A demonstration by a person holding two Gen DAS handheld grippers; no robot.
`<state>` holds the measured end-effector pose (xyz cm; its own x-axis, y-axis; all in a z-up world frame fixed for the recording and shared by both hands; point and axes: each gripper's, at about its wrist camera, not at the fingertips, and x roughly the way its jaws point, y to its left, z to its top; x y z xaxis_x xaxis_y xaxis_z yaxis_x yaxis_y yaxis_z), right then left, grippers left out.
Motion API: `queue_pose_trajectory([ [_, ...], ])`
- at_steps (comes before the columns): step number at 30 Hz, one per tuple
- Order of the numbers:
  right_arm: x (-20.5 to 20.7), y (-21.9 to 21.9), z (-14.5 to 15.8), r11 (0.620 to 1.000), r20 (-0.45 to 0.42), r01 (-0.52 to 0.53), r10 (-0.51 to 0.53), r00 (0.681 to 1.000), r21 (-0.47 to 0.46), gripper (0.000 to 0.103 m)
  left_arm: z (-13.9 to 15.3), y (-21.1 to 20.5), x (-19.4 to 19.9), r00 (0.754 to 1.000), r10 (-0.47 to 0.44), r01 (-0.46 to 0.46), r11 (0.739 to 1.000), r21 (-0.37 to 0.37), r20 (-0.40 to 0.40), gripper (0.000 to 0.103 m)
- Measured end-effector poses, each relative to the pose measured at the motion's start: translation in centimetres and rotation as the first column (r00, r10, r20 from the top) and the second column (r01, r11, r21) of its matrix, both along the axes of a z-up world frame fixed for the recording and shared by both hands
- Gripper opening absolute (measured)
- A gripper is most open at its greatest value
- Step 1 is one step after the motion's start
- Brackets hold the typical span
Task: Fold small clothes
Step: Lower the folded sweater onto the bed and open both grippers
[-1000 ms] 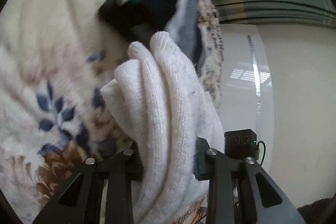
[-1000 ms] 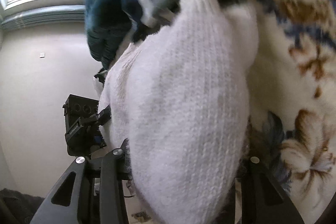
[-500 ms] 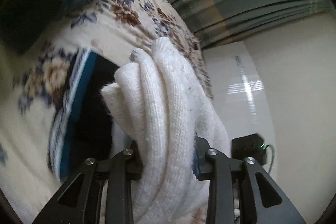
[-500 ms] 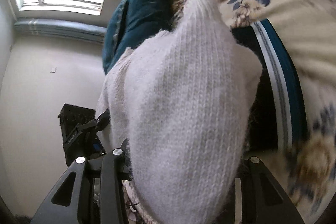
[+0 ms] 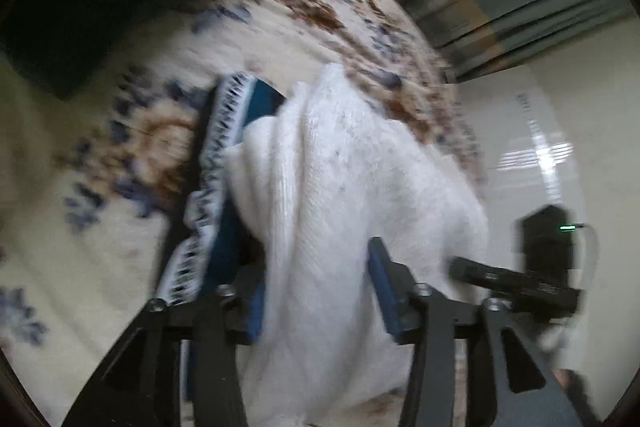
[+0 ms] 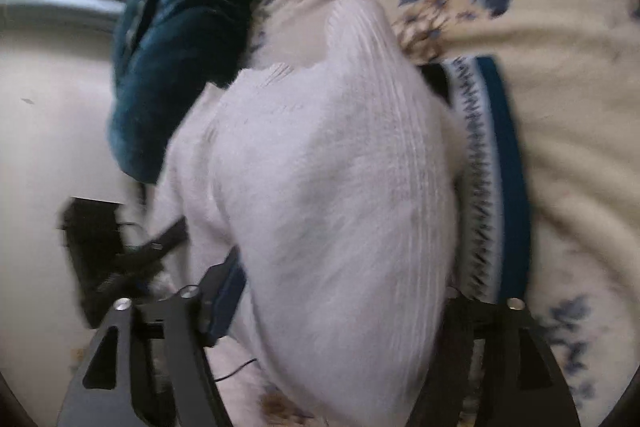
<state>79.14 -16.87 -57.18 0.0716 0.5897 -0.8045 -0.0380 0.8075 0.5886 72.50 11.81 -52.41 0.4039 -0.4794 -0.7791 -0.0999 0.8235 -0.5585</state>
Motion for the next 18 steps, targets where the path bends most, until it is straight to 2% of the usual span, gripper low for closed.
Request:
queue_pose_trajectory([
  [2, -1.1, 0.2, 2.0, 0.988, 0.070, 0.010, 0.000, 0.998, -0.154, 0.090, 1.7, -1.2, -0.7, 1.000, -0.008, 0.003, 0.985, 0.175, 0.027, 0.045],
  [3, -2.1, 0.4, 3.5, 0.966, 0.128, 0.019, 0.015, 0.992, -0.257, 0.095, 2.7, -1.9, -1.3, 0.999, -0.015, 0.002, 0.963, 0.269, 0.046, 0.046],
  [4, -2.7, 0.5, 3.9, 0.953, 0.153, 0.026, 0.021, 0.988, -0.300, 0.097, 3.1, -2.3, -1.6, 0.998, -0.018, 0.000, 0.949, 0.317, 0.054, 0.052],
  [6, -4.6, 0.9, 5.5, 0.908, 0.209, 0.066, 0.025, 0.977, -0.414, 0.103, 4.0, -3.4, -2.4, 0.998, -0.032, 0.008, 0.913, 0.409, 0.052, 0.100],
  [9, -7.8, 0.4, 7.0, 0.835, 0.253, 0.108, 0.038, 0.967, -0.540, 0.103, 4.7, -4.6, -3.4, 0.998, -0.038, 0.014, 0.884, 0.467, 0.042, 0.103],
  [11, -9.8, 0.8, 7.7, 0.800, 0.273, 0.130, 0.044, 0.961, -0.586, 0.103, 5.0, -5.2, -4.1, 0.999, -0.027, 0.008, 0.862, 0.508, 0.030, 0.103],
  [15, -12.3, 1.7, 9.2, 0.769, 0.304, 0.175, 0.027, 0.952, -0.615, 0.103, 6.6, -6.6, -6.4, 0.999, -0.030, 0.014, 0.838, 0.546, 0.021, 0.103],
  [18, -14.6, 1.8, 11.8, 0.758, 0.331, 0.203, 0.019, 0.943, -0.621, 0.103, 8.8, -7.7, -8.3, 0.999, -0.040, 0.011, 0.812, 0.584, 0.036, 0.103],
])
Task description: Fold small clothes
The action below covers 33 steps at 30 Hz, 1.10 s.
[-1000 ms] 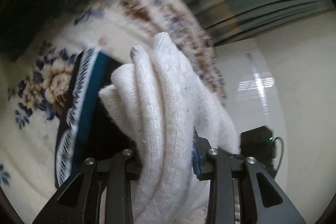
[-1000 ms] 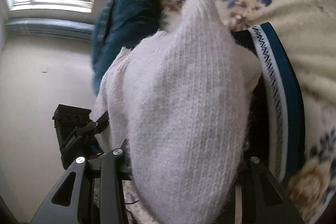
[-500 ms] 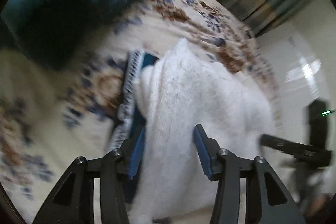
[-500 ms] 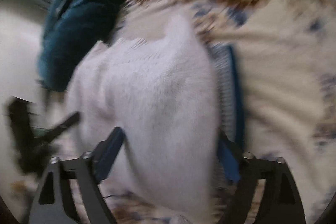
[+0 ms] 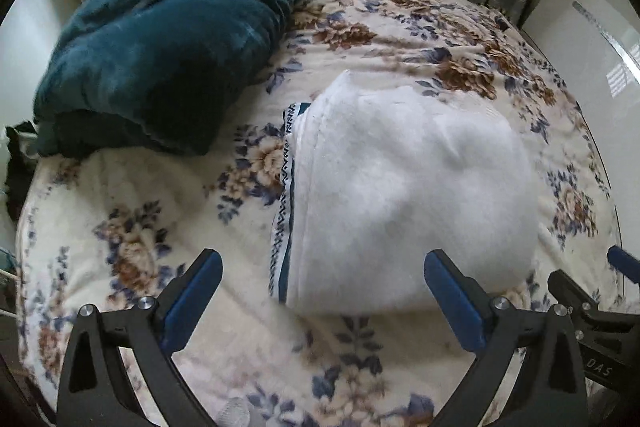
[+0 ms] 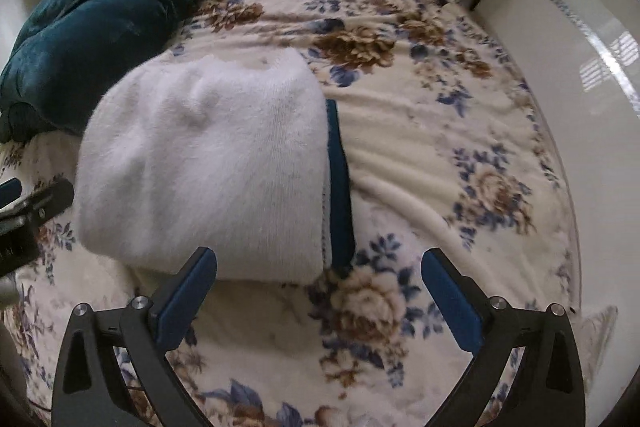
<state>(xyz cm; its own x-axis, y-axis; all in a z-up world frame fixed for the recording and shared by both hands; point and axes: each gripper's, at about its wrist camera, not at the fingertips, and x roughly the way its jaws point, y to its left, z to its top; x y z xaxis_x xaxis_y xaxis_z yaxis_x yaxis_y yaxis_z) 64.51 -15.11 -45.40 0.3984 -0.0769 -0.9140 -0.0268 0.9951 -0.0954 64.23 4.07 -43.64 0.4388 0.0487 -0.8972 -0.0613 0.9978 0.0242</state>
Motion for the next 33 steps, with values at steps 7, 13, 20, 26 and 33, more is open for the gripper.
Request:
queue_pose_trajectory([
  [7, -7.3, -1.6, 10.2, 0.999, 0.106, 0.043, -0.042, 0.993, -0.011, 0.103, 8.5, -2.1, -6.5, 0.996, -0.002, 0.000, 1.000, 0.023, 0.085, 0.103],
  [13, -14.6, -2.9, 20.0, 0.997, 0.211, 0.068, -0.060, 0.976, -0.029, 0.103, 16.1, -3.6, -12.7, 0.991, -0.006, 0.004, 1.000, 0.013, 0.130, 0.103],
  [20, -23.1, -4.4, 30.0, 0.998, 0.311, 0.062, -0.053, 0.949, -0.020, 0.103, 24.4, -4.9, -19.8, 0.980, -0.006, 0.000, 1.000, 0.028, 0.201, 0.103],
  [26, -29.3, -5.8, 37.6, 0.999, 0.403, 0.052, -0.044, 0.914, -0.010, 0.103, 30.1, -5.4, -24.7, 0.966, -0.003, -0.002, 1.000, 0.020, 0.259, 0.103],
  [33, -34.7, -6.0, 43.5, 1.000, 0.475, 0.030, -0.029, 0.879, 0.005, 0.103, 33.8, -5.8, -28.8, 0.950, 0.003, -0.008, 1.000, 0.016, 0.312, 0.103],
])
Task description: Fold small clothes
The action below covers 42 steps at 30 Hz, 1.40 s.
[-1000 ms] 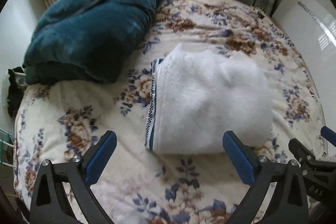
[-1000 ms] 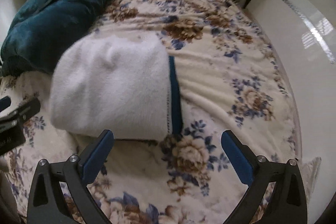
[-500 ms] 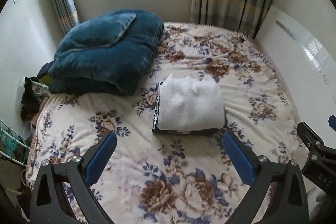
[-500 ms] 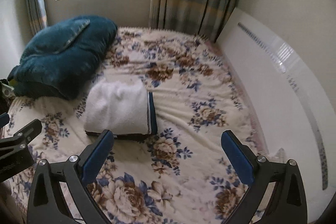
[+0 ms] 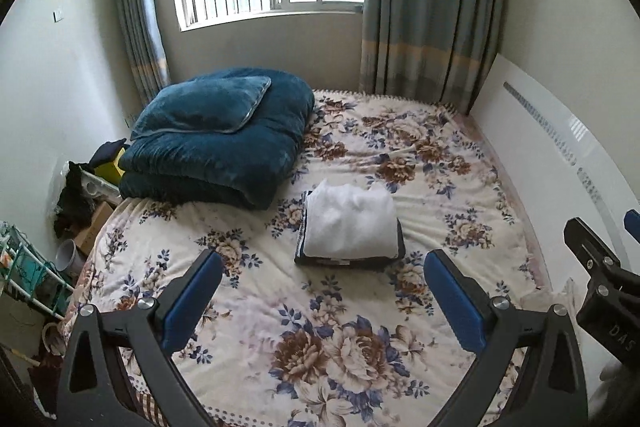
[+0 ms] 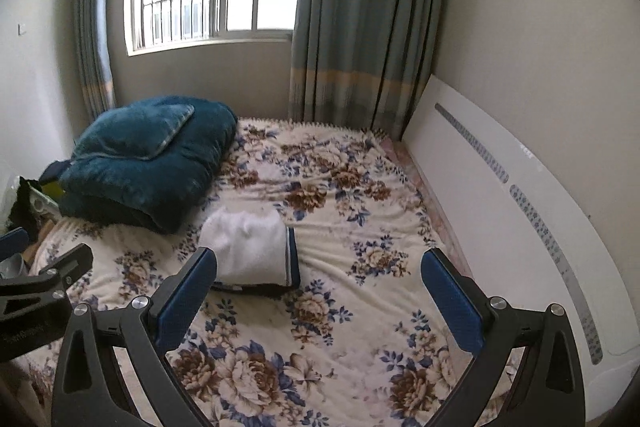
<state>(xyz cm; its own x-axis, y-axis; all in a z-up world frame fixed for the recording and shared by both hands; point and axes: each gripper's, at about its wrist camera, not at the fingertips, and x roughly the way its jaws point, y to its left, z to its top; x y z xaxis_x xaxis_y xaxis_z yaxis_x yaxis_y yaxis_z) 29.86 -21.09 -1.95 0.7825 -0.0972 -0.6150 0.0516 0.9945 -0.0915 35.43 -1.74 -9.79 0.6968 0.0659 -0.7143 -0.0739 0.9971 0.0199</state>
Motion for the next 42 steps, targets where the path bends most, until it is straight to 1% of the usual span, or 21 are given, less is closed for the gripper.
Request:
queue_pose_trajectory([
  [6, -3.4, 0.0, 3.0, 1.000, 0.044, -0.008, 0.008, 0.999, 0.002, 0.103, 1.8, 0.2, -2.2, 1.000, 0.008, -0.008, 1.000, -0.013, 0.023, 0.103],
  [9, -4.6, 0.0, 3.9, 1.000, 0.054, -0.013, 0.012, 0.998, 0.006, 0.103, 2.5, 0.4, -2.9, 0.999, 0.013, -0.013, 1.000, -0.025, 0.037, 0.103],
  [12, -5.2, 0.0, 4.4, 1.000, 0.060, -0.016, 0.015, 0.998, 0.005, 0.103, 3.0, 0.2, -3.6, 0.998, 0.015, -0.014, 1.000, -0.012, 0.059, 0.103],
  [20, -6.6, -0.2, 4.8, 0.999, 0.058, -0.031, 0.030, 0.998, 0.012, 0.103, 3.6, -0.2, -4.6, 0.997, 0.014, -0.014, 1.000, -0.006, 0.079, 0.103],
  [33, -6.3, 0.2, 4.9, 0.998, 0.054, -0.058, 0.057, 0.997, 0.021, 0.103, 4.2, 0.0, -5.7, 0.996, 0.036, -0.037, 0.999, 0.004, 0.078, 0.103],
  [42, -5.9, 0.5, 4.9, 0.998, 0.061, -0.059, 0.058, 0.996, 0.025, 0.103, 4.5, 0.1, -5.6, 0.996, 0.042, -0.044, 0.999, 0.020, 0.085, 0.103],
])
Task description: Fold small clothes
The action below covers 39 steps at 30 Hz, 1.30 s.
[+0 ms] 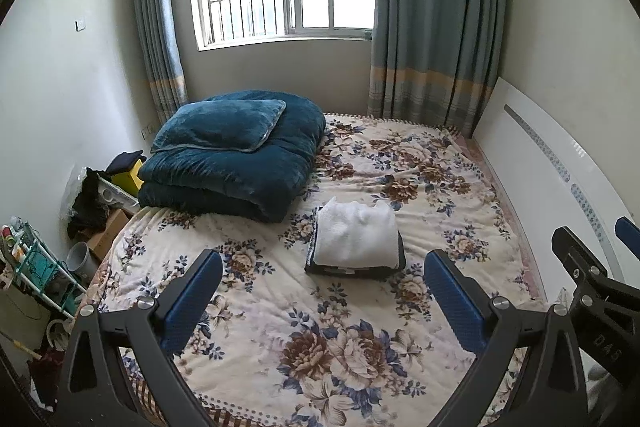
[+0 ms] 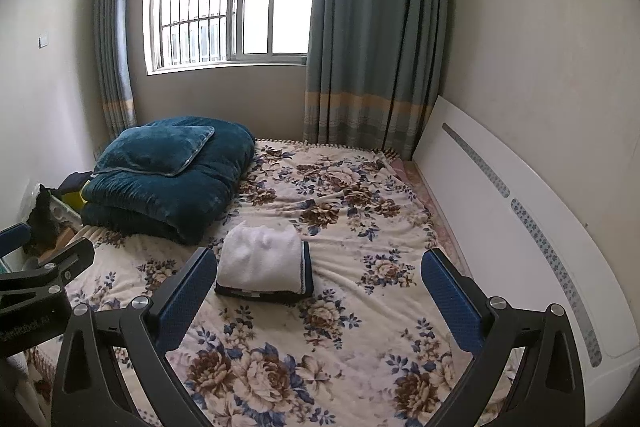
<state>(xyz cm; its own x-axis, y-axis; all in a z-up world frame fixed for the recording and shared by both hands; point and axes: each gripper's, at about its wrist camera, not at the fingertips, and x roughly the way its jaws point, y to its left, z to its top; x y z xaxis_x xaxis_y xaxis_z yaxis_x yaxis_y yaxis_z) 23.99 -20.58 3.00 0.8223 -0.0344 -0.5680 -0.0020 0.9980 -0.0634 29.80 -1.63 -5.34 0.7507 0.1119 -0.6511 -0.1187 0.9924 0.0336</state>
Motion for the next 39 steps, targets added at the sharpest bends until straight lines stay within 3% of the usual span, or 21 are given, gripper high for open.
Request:
queue_pose_trajectory([
  [9, -0.1, -0.2, 0.0, 1.000, 0.006, -0.003, 0.003, 1.000, 0.006, 0.103, 0.9, 0.3, -0.5, 0.999, 0.019, -0.020, 1.000, 0.016, 0.036, 0.103],
  [39, -0.5, 0.0, 0.2, 1.000, 0.021, -0.014, 0.014, 1.000, 0.007, 0.103, 0.3, 0.2, -1.4, 0.999, 0.038, -0.038, 0.999, 0.000, 0.024, 0.103],
])
